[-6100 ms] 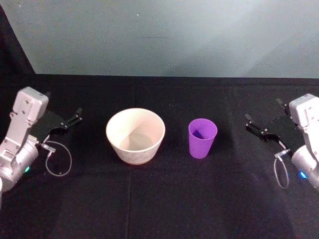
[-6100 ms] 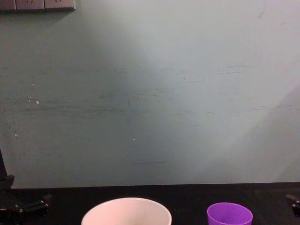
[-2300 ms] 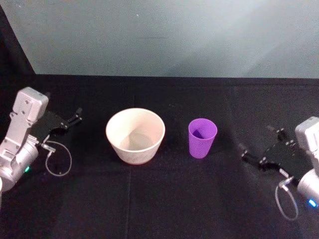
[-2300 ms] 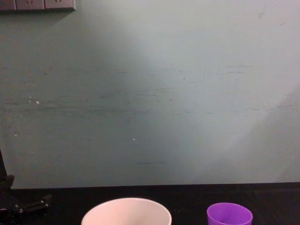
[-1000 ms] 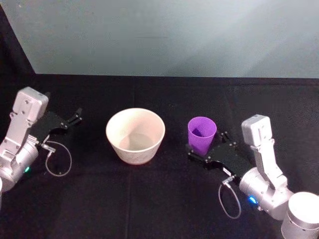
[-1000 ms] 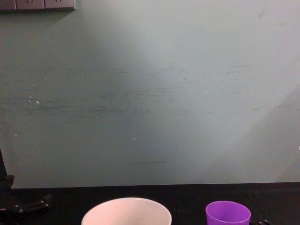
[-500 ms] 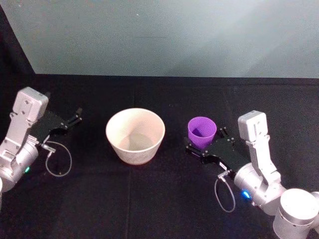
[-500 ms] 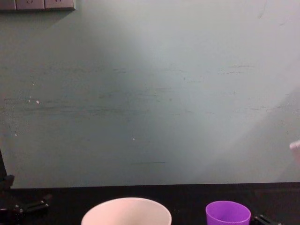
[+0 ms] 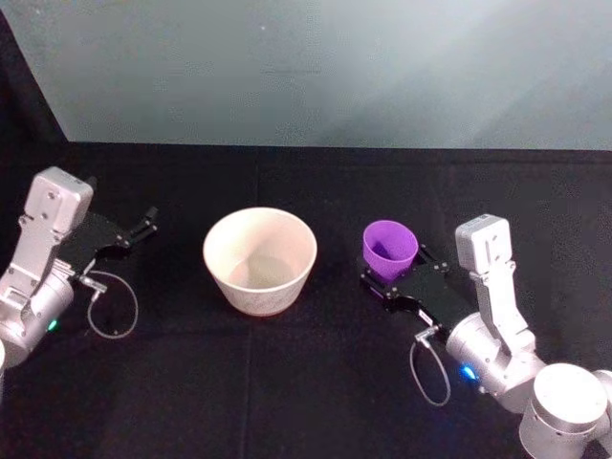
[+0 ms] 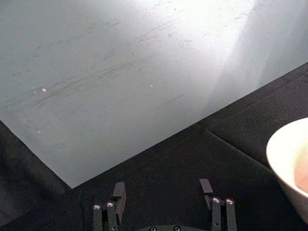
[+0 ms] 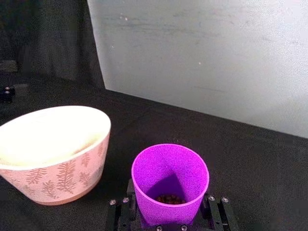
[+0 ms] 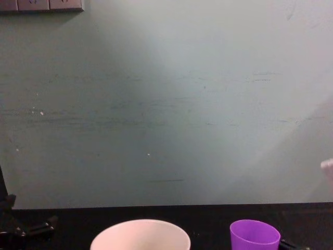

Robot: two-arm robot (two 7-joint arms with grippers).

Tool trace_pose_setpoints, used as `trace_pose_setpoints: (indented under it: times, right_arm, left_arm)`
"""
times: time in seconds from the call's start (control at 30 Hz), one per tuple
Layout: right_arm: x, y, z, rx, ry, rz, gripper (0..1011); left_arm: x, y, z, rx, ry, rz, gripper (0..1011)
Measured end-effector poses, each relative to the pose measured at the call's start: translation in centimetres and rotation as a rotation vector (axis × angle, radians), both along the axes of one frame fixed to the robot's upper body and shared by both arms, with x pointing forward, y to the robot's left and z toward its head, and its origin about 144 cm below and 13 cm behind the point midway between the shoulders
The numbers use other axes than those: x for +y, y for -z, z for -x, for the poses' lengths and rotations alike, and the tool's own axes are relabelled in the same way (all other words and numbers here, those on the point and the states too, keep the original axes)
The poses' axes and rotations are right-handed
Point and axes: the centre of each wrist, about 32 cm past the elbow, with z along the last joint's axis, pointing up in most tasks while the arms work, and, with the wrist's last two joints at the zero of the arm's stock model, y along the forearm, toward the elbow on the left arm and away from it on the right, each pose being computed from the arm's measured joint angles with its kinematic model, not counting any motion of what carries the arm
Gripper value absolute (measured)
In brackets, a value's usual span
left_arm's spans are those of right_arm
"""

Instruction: Pick up the cup and pour the mung beans from the cup into the bowl.

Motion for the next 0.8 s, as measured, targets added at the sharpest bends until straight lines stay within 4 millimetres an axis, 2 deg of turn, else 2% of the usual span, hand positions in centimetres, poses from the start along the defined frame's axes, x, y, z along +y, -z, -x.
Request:
trace_pose_setpoints:
  times: [0.27,0.43,0.57,0.8]
  right_arm:
    - [-0.2,-1.7,0.6,-0.051,-0.011,0.015,717]
    - [-0.4,-3.5,0.9,-0.062,-0.018,0.019,717]
    - [-0.7,-5.8,0.8,-0.057,-0.038,0.018,717]
    - [-0.5,-7.5,0.5,-0.031,-0.065,0.02,717]
  left_arm:
    - [0.0,0.0,0.0,0.0,0.0,0.0,1000]
    - [0.0,0.0,0.0,0.0,0.0,0.0,1000]
    - [0.0,0.0,0.0,0.0,0.0,0.0,1000]
    - [0.0,0.0,0.0,0.0,0.0,0.0,1000]
